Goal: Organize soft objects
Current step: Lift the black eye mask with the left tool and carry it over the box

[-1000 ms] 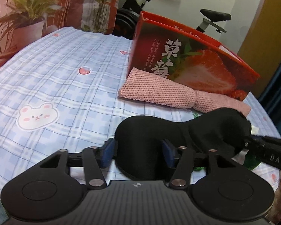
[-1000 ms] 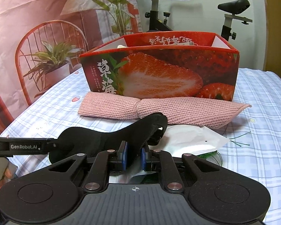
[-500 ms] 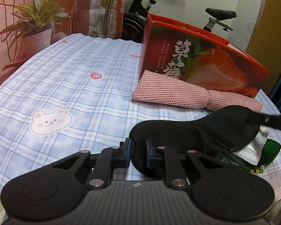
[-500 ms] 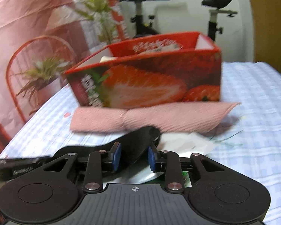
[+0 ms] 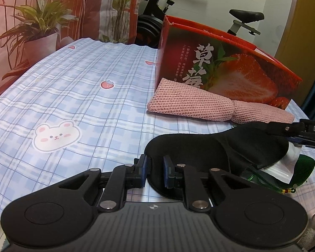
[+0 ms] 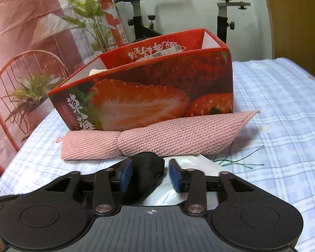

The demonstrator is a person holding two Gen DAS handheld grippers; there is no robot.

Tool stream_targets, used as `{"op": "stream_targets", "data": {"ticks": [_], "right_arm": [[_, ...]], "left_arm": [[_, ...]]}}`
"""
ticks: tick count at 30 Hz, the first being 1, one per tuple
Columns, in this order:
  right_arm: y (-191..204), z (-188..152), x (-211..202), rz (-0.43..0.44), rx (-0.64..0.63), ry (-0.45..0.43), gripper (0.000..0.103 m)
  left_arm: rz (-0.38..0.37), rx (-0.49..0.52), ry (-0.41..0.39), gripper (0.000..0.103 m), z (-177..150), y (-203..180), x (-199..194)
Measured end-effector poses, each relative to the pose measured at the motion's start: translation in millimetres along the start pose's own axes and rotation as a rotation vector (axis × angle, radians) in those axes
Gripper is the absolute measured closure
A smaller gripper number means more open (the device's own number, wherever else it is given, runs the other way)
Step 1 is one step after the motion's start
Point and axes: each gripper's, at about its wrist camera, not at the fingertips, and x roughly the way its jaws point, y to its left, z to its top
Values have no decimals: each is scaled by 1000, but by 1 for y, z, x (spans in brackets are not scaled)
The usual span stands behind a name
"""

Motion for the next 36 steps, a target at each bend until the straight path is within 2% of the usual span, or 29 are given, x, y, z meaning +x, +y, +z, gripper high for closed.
{"op": "stream_targets", "data": {"ticks": [5, 8, 10, 12, 14, 18, 23, 27, 31, 36], "right_arm": [[4, 2, 13, 34, -4, 44, 53], [10, 3, 10, 36, -34, 34, 71], [15, 2, 3, 33, -72, 14, 77], [19, 0, -6, 11, -124, -9, 82], [21, -4, -12, 7, -158, -14, 83], [21, -14, -17, 6, -177, 0, 83], [23, -15, -19, -12, -192, -2, 84], [24, -17, -18, -23, -205, -1, 83], [23, -17, -18, -23, -202, 1, 83], [24, -17, -18, -22, -200, 3, 83]], "left_arm": [[-8, -14, -1, 83, 0, 2, 0], [-10, -34, 6, 79, 1, 4, -1], [-9, -50, 14, 74, 2, 5, -3], [-13, -74, 24, 55, 3, 5, -5], [-24, -83, 33, 46, 3, 2, -6], [1, -46, 52, 46, 2, -6, -4], [77, -54, 61, 46, 2, -1, -6], [80, -54, 57, 45, 3, 1, -5], [-4, -59, 44, 45, 5, -4, 0], [-105, -58, 77, 44, 7, -8, 2]]}}
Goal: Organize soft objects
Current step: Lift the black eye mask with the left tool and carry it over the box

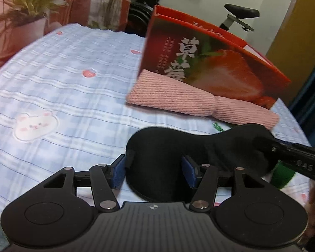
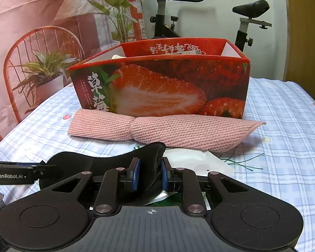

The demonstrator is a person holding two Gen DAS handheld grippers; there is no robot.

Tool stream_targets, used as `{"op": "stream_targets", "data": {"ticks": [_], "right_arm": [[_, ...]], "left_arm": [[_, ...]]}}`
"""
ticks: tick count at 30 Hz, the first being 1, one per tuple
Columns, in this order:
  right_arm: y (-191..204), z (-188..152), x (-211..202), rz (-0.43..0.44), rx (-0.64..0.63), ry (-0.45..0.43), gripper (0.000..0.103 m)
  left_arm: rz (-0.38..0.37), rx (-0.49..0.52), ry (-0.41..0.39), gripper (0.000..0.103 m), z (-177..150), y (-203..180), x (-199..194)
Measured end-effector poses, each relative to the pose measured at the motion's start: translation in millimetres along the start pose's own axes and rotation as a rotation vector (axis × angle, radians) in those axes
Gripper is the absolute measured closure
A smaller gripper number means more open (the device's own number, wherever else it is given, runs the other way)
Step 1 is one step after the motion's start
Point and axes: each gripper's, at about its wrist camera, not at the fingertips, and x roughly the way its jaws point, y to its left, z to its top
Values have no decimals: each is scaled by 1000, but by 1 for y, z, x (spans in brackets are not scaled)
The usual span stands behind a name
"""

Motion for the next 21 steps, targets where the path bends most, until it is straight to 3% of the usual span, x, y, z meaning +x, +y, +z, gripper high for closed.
{"op": "stream_targets", "data": {"ticks": [1, 4, 11, 21], "right_arm": [[0, 0, 0, -1, -1, 1, 83], [0, 0, 0, 1, -5, 1, 83], [-2, 7, -8, 30, 3, -16, 85], [5, 26, -22, 60, -6, -72, 89]], "left_arm": [[-5, -3, 1, 44, -1, 0, -1], [8, 13, -5, 59, -2, -1, -3], [43, 37, -130, 87, 7, -1, -27], [40, 145, -251, 91, 37, -24, -49]]}}
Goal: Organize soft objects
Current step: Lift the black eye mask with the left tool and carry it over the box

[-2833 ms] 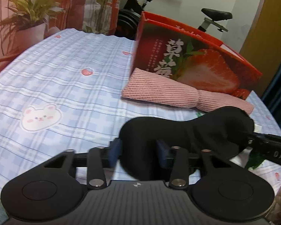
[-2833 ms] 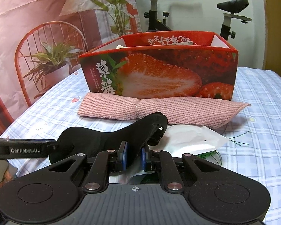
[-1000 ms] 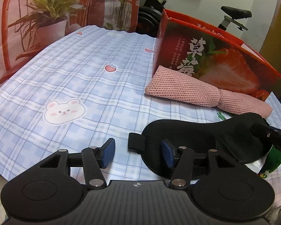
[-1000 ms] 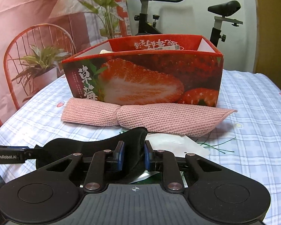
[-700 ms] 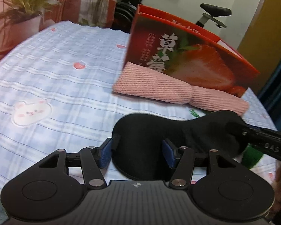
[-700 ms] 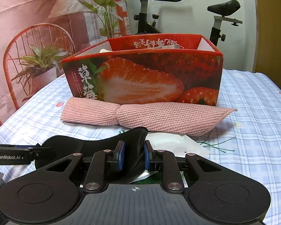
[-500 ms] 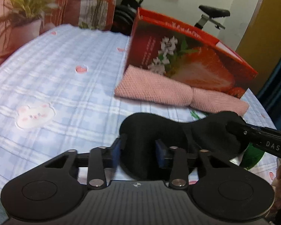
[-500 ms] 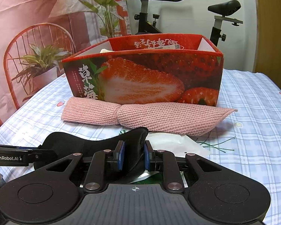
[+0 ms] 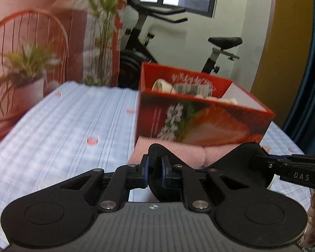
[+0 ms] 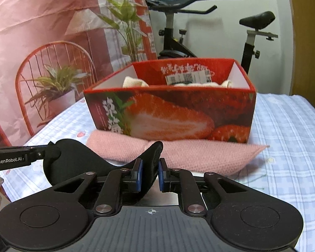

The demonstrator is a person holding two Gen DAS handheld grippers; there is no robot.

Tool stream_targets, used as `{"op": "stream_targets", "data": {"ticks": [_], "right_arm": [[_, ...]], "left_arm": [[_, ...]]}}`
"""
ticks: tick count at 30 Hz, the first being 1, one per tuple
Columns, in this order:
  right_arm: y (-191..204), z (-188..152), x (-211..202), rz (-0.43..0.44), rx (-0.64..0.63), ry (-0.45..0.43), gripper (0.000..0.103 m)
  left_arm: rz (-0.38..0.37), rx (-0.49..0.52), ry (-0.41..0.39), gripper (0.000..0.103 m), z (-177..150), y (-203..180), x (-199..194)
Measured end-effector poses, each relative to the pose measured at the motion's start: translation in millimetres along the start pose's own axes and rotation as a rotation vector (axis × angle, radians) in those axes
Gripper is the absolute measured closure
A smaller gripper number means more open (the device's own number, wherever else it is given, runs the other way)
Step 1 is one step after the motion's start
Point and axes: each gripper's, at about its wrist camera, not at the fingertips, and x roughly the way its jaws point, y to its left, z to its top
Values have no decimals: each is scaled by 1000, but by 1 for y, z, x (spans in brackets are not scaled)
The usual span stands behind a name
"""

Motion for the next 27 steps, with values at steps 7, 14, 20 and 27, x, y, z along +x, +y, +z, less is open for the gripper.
{"op": "stream_targets", "data": {"ticks": [7, 14, 20, 27], "right_arm": [[0, 18, -12, 1, 4, -54, 90], [-7, 42, -30, -4, 4, -117, 90], [-19, 67, -39, -21, 11, -150, 90], [-35, 113, -39, -96, -53, -195, 90]], "left_arm": [[1, 21, -79, 91, 30, -11, -9], [-8, 29, -144, 92, 54, -23, -16], [-23, 45, -187, 91, 79, -32, -5], [-18, 115, -255, 91, 117, -51, 23]]}}
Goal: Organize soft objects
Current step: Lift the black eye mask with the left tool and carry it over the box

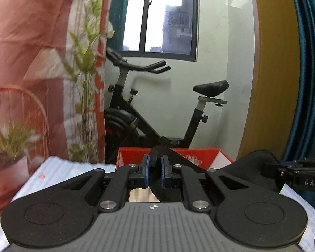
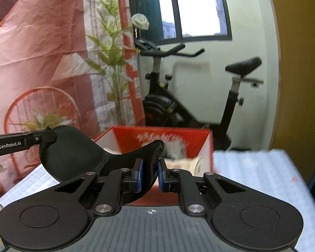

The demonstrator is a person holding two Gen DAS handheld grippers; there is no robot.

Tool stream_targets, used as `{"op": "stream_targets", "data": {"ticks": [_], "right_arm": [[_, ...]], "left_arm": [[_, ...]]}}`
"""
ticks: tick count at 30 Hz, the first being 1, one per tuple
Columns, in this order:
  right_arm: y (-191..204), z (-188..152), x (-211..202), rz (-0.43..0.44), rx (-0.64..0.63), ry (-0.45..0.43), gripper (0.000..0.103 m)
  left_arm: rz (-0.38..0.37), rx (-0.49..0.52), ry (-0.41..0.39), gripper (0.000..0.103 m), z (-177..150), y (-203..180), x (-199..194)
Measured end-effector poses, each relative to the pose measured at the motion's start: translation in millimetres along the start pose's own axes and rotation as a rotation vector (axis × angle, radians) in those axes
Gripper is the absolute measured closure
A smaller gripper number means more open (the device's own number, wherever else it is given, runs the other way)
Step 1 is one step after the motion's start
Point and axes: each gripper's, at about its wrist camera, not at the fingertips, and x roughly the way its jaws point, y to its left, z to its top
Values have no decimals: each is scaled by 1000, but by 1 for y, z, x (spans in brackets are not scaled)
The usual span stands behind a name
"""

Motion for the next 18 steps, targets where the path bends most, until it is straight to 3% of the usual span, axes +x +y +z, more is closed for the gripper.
{"op": "stream_targets", "data": {"ticks": [5, 8, 11, 18], "right_arm": [[-5, 25, 27, -36, -42, -20, 90], [-7, 30, 53, -50, -57, -2, 90], [-7, 26, 82, -51, -68, 53, 90], [-14, -2, 139, -55, 19, 231, 90]], "left_arm": [[5, 51, 12, 91, 11, -9, 33], [4, 58, 101, 91, 8, -10, 62], [-6, 29, 216, 91, 2, -6, 88], [-10, 48, 353, 91, -16, -8, 122]]}}
